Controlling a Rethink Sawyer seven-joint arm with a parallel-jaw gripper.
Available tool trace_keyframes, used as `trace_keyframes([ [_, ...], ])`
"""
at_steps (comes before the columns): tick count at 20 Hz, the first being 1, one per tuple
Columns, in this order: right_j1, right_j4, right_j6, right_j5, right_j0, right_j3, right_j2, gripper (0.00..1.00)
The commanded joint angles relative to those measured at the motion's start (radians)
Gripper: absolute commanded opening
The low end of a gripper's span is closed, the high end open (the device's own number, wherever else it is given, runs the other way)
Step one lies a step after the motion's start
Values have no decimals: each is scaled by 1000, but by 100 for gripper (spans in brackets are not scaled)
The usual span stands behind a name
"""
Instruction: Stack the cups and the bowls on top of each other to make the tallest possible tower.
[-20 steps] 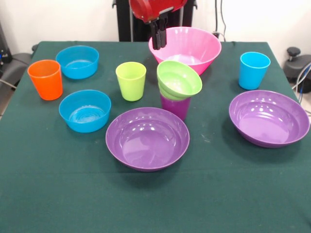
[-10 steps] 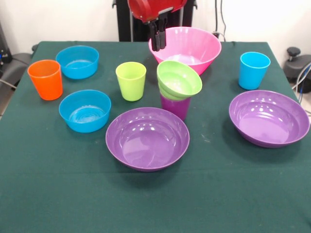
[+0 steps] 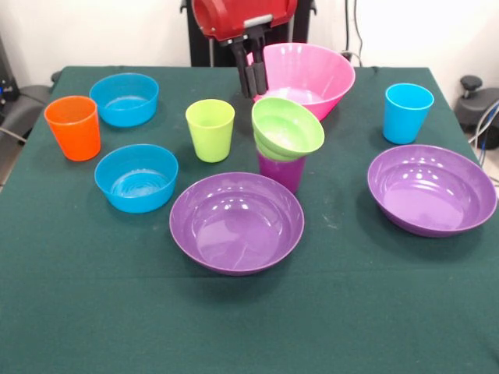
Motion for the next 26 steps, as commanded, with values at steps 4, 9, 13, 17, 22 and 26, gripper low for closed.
trace_keyframes([
  [4,35,73,185,-107,35,-9,-125,0],
  [9,28,93,160,-98,51,10,-150,0],
  [13,30,67,100,-34,77,-6,-178,0],
  [17,39,9,29,26,112,-31,-215,0],
  [22,41,-12,13,32,143,-35,-244,0],
  [26,30,-11,17,9,141,-10,-245,0],
])
